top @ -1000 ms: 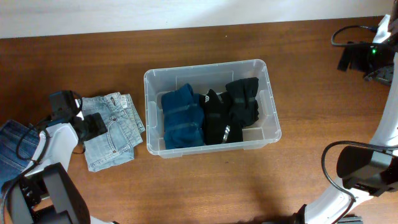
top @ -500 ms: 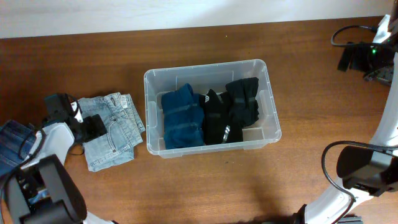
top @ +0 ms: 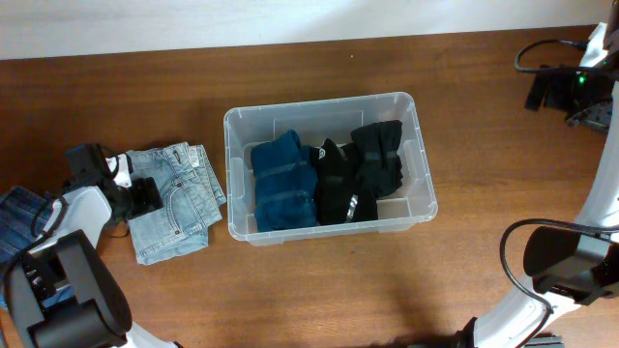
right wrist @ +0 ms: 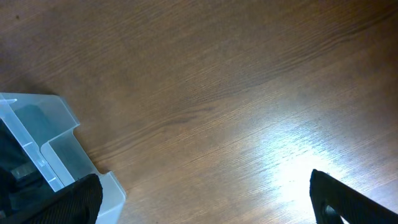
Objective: Pack container
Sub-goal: 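Close the left gripper on the light-blue jeans edge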
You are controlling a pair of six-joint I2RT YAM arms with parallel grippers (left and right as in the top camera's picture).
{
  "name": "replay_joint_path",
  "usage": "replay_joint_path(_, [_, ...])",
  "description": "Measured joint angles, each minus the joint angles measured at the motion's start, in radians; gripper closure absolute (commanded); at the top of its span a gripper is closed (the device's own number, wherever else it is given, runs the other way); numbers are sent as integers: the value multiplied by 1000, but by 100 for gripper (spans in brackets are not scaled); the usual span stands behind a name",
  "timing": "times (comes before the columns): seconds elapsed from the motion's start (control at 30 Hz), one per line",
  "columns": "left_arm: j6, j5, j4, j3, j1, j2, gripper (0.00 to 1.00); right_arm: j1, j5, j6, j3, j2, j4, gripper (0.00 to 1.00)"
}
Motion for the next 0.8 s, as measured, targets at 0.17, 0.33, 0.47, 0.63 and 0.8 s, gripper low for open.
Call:
replay_joint_path(0.17, [5, 5, -7, 4, 1, 3, 23, 0, 0, -1, 0, 0, 0, 2])
replay_joint_path(0.33, [13, 40, -8, 8, 2, 10, 99, 0, 0, 0, 0, 0, 0, 2])
replay_joint_path(0.47, [19, 62, -24, 20, 2, 6, 99, 0, 0, -1, 0, 0, 0, 2])
replay_joint_path(0.63, [19, 83, -42, 32, 3, 9, 84, 0, 0, -1, 0, 0, 0, 2])
replay_joint_path(0.8, [25, 114, -50, 33, 2, 14, 48, 0, 0, 0, 0, 0, 0, 1])
